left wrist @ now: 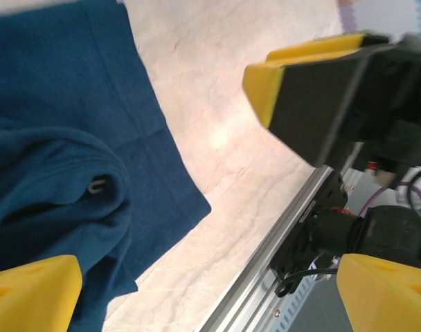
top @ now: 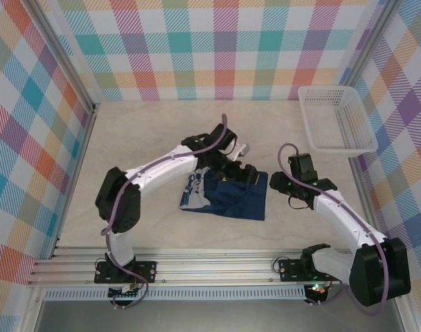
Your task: Fold the inside-out t-shirt
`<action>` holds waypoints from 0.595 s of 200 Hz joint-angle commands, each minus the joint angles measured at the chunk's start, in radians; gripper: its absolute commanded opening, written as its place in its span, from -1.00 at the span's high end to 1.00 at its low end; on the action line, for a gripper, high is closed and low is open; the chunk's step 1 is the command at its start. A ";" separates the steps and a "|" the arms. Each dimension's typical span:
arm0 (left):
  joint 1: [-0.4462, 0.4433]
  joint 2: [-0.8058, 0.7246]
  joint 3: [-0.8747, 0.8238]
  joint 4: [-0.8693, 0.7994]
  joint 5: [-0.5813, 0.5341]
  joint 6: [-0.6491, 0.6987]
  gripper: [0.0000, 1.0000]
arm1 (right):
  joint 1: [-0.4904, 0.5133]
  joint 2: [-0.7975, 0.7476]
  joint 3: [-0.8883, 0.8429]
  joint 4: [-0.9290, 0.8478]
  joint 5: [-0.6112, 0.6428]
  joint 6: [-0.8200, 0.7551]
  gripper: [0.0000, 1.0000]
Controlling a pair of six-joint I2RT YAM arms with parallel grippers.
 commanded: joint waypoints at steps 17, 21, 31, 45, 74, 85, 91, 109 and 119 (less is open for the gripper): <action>0.117 -0.184 -0.175 0.027 -0.147 0.008 -0.85 | 0.079 -0.017 -0.016 0.092 -0.081 -0.047 -0.01; 0.138 -0.202 -0.204 0.032 -0.170 -0.004 -0.84 | 0.101 -0.016 -0.016 0.105 -0.084 -0.053 -0.02; 0.195 -0.239 -0.267 0.047 -0.217 -0.043 -0.80 | 0.164 -0.008 -0.012 0.137 -0.079 -0.070 -0.06; 0.270 -0.274 -0.348 0.067 -0.263 -0.101 -0.75 | 0.252 0.022 0.009 0.170 -0.055 -0.096 -0.16; 0.305 -0.278 -0.428 0.091 -0.303 -0.119 -0.73 | 0.357 0.125 0.087 0.204 0.009 -0.157 -0.19; 0.306 -0.266 -0.437 0.091 -0.306 -0.117 -0.73 | 0.368 0.179 0.133 0.210 0.021 -0.185 -0.22; 0.305 -0.260 -0.441 0.090 -0.310 -0.117 -0.73 | 0.372 0.211 0.157 0.208 0.033 -0.202 -0.25; 0.305 -0.255 -0.456 0.083 -0.334 -0.101 -0.73 | 0.384 0.305 0.227 0.197 0.060 -0.248 -0.35; 0.305 -0.256 -0.462 0.080 -0.346 -0.094 -0.73 | 0.393 0.347 0.259 0.197 0.071 -0.271 -0.40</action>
